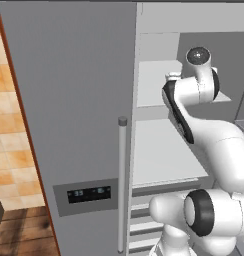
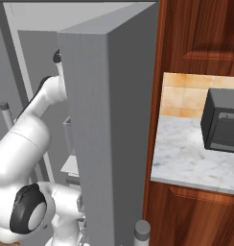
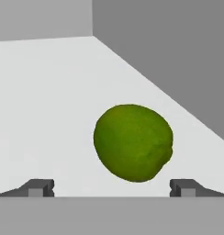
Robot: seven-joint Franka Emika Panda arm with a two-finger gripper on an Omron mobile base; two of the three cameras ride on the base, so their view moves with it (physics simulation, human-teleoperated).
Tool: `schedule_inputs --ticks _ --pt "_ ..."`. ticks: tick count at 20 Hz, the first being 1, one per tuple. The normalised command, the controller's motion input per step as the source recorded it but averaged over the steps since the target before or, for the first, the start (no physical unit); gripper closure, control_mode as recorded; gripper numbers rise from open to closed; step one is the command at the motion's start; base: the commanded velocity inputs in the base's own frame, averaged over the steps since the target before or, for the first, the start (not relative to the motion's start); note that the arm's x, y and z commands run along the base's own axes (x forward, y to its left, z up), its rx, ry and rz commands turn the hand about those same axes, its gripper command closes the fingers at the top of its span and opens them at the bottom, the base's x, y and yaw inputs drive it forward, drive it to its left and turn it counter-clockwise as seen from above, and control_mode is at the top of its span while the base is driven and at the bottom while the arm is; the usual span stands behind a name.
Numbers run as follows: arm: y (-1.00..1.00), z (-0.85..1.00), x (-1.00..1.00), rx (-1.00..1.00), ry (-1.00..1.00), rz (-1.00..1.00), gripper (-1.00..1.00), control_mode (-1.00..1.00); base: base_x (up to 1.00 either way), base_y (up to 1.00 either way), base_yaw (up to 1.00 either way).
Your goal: Grab the lime and garlic from the fridge, place them in the blender, close the lid, and turn on the blender to create a marinade.
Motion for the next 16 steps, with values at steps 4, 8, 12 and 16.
schedule_inputs --ticks 4,8,12,16 --pt "-0.35 0.00 0.22 0.00 0.10 -0.01 -1.00 -1.00 0.00 0.00 0.00" --pt "-0.32 -0.01 0.06 0.00 0.03 0.00 -1.00 -1.00 0.00 0.00 0.00" --pt "-0.23 -0.18 0.15 0.00 0.04 0.00 -1.00 -1.00 0.00 0.00 0.00" --pt "-0.05 -0.29 0.13 0.00 0.02 0.00 -1.00 -1.00 0.00 0.00 0.00"
